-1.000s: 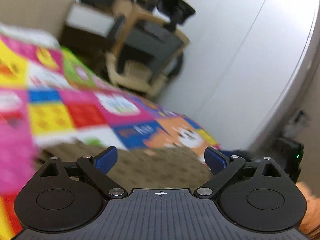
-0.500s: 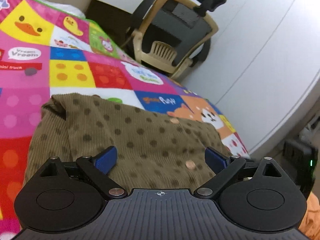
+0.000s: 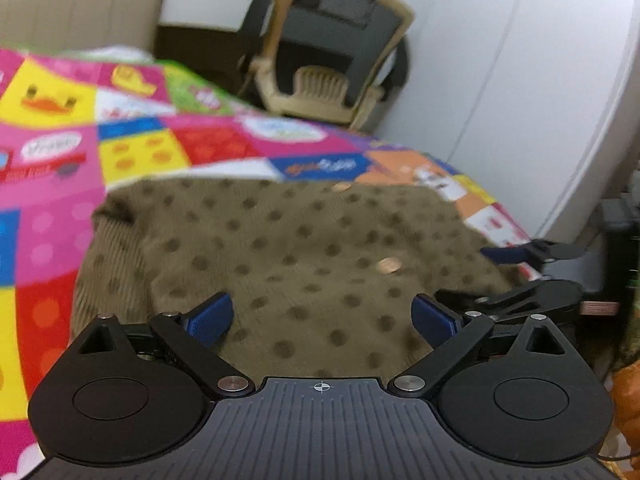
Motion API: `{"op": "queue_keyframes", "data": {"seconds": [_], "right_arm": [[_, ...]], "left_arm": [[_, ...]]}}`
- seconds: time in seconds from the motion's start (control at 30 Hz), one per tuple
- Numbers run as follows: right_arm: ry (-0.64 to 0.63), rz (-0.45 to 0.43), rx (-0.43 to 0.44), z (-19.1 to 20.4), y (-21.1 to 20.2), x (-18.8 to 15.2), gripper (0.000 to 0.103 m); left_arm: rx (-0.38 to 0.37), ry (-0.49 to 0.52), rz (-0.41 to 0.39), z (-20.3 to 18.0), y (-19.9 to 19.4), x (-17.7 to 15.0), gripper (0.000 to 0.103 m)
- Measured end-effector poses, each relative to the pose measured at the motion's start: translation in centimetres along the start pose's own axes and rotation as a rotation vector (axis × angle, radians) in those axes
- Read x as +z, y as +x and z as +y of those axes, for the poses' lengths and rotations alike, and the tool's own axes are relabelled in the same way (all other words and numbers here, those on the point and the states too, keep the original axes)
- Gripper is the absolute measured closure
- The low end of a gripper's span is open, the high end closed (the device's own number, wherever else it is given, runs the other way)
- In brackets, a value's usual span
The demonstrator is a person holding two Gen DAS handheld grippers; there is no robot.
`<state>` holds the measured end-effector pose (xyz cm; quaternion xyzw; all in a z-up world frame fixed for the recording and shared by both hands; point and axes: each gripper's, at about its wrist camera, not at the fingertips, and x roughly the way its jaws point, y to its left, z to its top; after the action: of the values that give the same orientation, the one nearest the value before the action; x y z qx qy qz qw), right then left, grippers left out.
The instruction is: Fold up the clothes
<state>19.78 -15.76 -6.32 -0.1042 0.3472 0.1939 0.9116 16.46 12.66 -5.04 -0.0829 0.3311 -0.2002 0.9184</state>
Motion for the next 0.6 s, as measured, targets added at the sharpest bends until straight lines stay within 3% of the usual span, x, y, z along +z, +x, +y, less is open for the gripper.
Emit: {"op": "queue_keyframes", "data": {"seconds": [0.1, 0.3, 0.43, 0.53, 0.6], "right_arm": [[-0.075, -0.033, -0.015, 0.5, -1.7, 1.2, 0.0], [-0.181, -0.139, -0.028, 2.7, -2.7, 5.7, 0.0], [-0.224, -0.104, -0.017, 5.2, 1.5, 8.1, 0.0], [-0.297, -0.007, -0.095, 6.6, 5.9, 8.0, 0.0], [-0.279, -0.019, -0.084, 6.4, 6.0, 8.2, 0.0]], "left_arm": [[-0.042, 0.028, -0.026, -1.1, -0.6, 0.3, 0.004], [0.008, 0.059, 0.042, -1.1, 1.4, -1.1, 0.001], [0.002, 0.062, 0.024, -1.1, 1.6, -1.5, 0.0], [-0.008, 0.062, 0.018, -0.9, 1.4, -1.7, 0.0], [-0.017, 0.058, 0.011, -0.7, 1.3, -1.8, 0.0]]}}
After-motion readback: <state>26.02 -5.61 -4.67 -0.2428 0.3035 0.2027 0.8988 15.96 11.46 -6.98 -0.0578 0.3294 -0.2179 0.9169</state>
